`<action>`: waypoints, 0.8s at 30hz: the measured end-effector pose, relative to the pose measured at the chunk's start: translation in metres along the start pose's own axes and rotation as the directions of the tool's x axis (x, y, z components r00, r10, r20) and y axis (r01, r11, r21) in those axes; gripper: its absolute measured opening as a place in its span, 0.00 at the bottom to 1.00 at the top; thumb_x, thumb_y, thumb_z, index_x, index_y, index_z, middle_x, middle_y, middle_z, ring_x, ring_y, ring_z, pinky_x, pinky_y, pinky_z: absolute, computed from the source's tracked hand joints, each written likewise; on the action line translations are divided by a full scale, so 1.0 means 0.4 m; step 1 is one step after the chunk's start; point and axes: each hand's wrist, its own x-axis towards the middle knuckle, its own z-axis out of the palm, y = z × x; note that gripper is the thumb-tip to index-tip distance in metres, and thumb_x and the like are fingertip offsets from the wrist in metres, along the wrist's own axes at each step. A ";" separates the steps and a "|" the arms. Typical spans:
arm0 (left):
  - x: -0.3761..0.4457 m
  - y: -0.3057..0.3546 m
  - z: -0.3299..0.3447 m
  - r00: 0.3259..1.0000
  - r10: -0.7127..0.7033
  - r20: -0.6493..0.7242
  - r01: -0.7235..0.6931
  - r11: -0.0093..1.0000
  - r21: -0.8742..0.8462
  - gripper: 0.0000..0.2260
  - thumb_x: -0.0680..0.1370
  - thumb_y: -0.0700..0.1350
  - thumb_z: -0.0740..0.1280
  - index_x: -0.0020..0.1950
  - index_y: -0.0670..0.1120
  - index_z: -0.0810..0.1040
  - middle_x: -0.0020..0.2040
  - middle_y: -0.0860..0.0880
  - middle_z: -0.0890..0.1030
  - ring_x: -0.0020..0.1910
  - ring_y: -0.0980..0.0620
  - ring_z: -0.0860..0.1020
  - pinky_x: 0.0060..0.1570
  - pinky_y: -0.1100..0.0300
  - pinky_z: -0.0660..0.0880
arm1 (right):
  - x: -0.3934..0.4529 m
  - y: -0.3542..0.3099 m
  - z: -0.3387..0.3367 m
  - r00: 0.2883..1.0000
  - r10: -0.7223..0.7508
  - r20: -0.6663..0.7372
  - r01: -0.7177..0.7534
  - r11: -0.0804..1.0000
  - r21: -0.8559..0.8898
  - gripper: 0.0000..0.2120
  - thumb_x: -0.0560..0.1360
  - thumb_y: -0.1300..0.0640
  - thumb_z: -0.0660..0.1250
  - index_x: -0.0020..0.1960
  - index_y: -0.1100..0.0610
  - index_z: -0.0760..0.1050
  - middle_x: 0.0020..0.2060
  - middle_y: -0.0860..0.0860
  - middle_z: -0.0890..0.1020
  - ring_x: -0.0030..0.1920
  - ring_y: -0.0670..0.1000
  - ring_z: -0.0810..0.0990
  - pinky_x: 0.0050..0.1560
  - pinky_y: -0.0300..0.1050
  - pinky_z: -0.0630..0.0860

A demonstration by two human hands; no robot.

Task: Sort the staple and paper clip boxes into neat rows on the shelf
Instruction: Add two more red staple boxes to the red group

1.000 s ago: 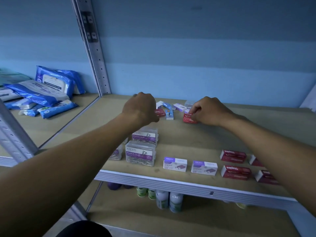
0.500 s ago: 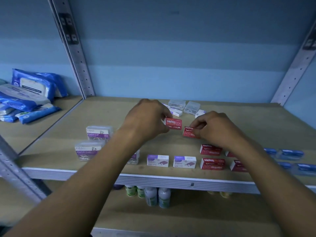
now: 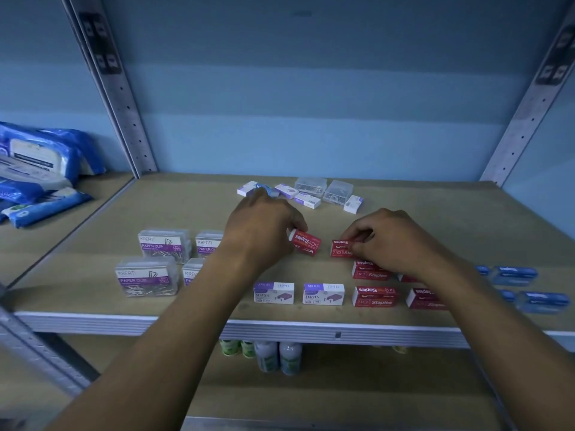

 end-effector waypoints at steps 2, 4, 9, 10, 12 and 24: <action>0.002 -0.007 0.008 1.000 0.011 0.017 -0.010 1.000 -0.007 0.12 0.73 0.52 0.72 0.56 0.60 0.82 0.54 0.60 0.82 0.60 0.50 0.70 0.51 0.63 0.64 | 0.000 0.003 -0.002 1.000 -0.001 0.000 0.001 1.000 -0.003 0.10 0.73 0.59 0.72 0.50 0.46 0.87 0.43 0.44 0.85 0.41 0.37 0.79 0.38 0.22 0.69; 0.006 -0.017 0.010 0.999 0.017 0.036 -0.016 0.999 -0.049 0.13 0.71 0.51 0.73 0.55 0.60 0.83 0.53 0.60 0.82 0.59 0.51 0.71 0.54 0.62 0.69 | 0.000 0.005 -0.004 1.000 -0.002 0.007 0.003 1.000 -0.006 0.11 0.73 0.59 0.72 0.50 0.46 0.86 0.42 0.44 0.85 0.41 0.37 0.79 0.37 0.21 0.69; 0.017 -0.031 0.006 0.998 0.046 0.049 -0.033 0.967 -0.253 0.11 0.72 0.40 0.71 0.50 0.54 0.85 0.49 0.57 0.84 0.47 0.60 0.78 0.51 0.63 0.75 | 0.000 0.008 -0.003 1.000 0.003 0.011 -0.003 1.000 0.009 0.10 0.73 0.58 0.72 0.51 0.46 0.86 0.45 0.44 0.85 0.45 0.40 0.81 0.40 0.25 0.70; 0.018 -0.030 0.004 0.998 0.044 0.047 -0.029 0.960 -0.278 0.11 0.73 0.40 0.71 0.50 0.54 0.85 0.48 0.57 0.84 0.44 0.62 0.76 0.47 0.69 0.74 | -0.001 0.008 -0.003 1.000 0.002 0.012 -0.002 1.000 0.014 0.10 0.73 0.58 0.72 0.51 0.47 0.87 0.44 0.44 0.85 0.45 0.40 0.81 0.40 0.25 0.70; 0.016 -0.026 0.002 0.998 0.035 0.060 -0.016 0.955 -0.297 0.10 0.74 0.40 0.70 0.50 0.54 0.85 0.46 0.58 0.82 0.40 0.63 0.75 0.40 0.77 0.67 | -0.002 0.008 -0.004 1.000 0.004 0.014 -0.005 1.000 0.024 0.10 0.73 0.58 0.72 0.50 0.47 0.87 0.43 0.43 0.85 0.44 0.39 0.81 0.40 0.25 0.71; 0.021 -0.009 0.007 0.988 0.058 0.146 -0.001 0.933 -0.360 0.14 0.74 0.38 0.70 0.56 0.53 0.82 0.48 0.55 0.82 0.38 0.64 0.77 0.43 0.70 0.74 | -0.009 0.008 -0.010 1.000 -0.011 0.027 0.010 0.999 0.032 0.10 0.73 0.58 0.72 0.50 0.46 0.87 0.41 0.42 0.86 0.44 0.38 0.81 0.43 0.28 0.74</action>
